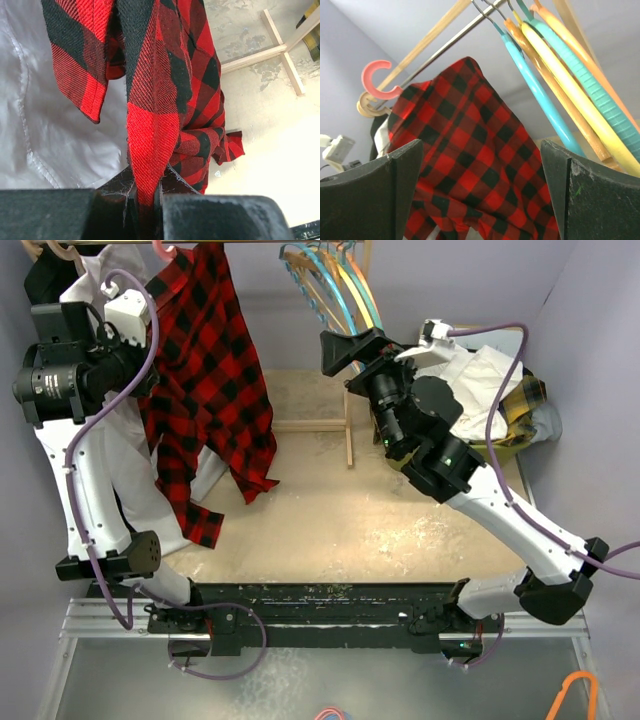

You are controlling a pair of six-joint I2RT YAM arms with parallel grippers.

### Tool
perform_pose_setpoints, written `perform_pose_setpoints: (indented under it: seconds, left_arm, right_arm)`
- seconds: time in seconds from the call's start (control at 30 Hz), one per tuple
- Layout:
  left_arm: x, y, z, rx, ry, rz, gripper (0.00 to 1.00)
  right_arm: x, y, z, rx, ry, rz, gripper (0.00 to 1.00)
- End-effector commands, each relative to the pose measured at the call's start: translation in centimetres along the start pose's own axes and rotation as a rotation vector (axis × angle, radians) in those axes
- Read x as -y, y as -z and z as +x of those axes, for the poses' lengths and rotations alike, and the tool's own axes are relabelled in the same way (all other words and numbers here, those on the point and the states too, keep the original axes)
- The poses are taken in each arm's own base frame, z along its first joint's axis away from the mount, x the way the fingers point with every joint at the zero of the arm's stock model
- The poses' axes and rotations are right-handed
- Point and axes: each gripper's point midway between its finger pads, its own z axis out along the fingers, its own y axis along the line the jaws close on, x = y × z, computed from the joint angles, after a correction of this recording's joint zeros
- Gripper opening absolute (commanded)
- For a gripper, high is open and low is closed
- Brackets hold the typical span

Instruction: Place the shirt on the hanger

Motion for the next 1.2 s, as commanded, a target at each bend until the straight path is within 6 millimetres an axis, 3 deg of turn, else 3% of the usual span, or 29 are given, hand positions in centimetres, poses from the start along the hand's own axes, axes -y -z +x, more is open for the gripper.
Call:
perform_pose_setpoints:
  seconds: [0.0,0.4,0.7,0.9,1.17]
  left_arm:
    - [-1.2,1.5,-4.4,0.16,-0.051,-0.066,0.0]
    - [-4.3,0.7,-5.0,0.156,-0.015,-0.182,0.0]
    - [-7.2,-0.2,-3.9,0.114,0.035,-0.249,0.0]
    - [-9.5,0.3,-3.5,0.118,0.082,-0.286,0.0]
    - [-11.1,0.7,-3.5,0.126,0.103,-0.334,0.0]
  right_arm:
    - [-1.1,0.7,-2.9,0.052,-0.06,-0.048,1.0]
    - [-1.7,-0.2,-0.8,-0.007,-0.038,-0.091,1.0]
    - [-2.1,-0.8,0.4,-0.04,-0.031,-0.114,1.0]
    - [-2.1,-1.1,0.9,-0.058,-0.023,-0.126,1.0]
    - [-2.2,-1.4,1.9,-0.096,-0.015,-0.15,0.99]
